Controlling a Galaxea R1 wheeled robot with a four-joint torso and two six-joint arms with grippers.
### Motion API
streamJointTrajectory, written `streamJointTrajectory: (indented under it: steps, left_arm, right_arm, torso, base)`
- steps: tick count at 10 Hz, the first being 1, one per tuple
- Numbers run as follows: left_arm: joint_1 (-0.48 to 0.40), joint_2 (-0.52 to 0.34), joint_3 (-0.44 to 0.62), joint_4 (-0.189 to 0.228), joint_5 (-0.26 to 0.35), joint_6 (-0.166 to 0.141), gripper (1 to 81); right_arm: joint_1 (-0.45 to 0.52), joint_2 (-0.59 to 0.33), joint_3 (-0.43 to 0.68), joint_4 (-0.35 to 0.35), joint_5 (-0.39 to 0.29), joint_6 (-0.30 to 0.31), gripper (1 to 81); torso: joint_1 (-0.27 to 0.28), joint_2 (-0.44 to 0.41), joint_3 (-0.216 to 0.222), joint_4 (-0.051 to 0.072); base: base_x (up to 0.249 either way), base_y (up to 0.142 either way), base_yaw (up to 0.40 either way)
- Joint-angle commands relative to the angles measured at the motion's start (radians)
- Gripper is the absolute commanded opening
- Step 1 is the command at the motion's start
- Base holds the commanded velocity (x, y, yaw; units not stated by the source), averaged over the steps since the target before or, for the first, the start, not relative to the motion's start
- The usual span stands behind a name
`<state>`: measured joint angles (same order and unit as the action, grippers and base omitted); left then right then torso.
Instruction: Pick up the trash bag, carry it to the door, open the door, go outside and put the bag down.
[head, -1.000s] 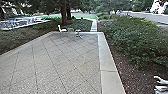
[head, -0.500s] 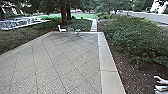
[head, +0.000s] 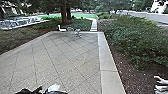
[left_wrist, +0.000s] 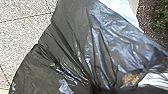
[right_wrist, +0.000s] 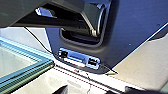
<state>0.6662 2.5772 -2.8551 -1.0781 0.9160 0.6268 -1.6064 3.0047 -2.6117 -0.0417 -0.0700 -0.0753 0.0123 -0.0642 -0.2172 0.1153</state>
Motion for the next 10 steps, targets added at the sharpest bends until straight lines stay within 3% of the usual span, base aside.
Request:
streamJointTrajectory:
  steps: [1,10]
  left_arm:
    - [-0.142,-0.06,-0.033,-0.036,0.113,0.001,1.0]
    - [-0.124,-0.047,-0.035,-0.043,0.119,0.001,1.0]
  right_arm:
    - [0.012,0.003,0.007,0.008,-0.071,-0.003,81.1]
    - [0.009,0.003,0.004,0.008,-0.071,-0.003,81.1]
  torso:
    - [0.0,0.0,0.0,0.0]
    - [0.001,0.0,0.0,0.0]
  base:
    - [0.0,0.0,0.0]
    - [0.0,0.0,0.0]
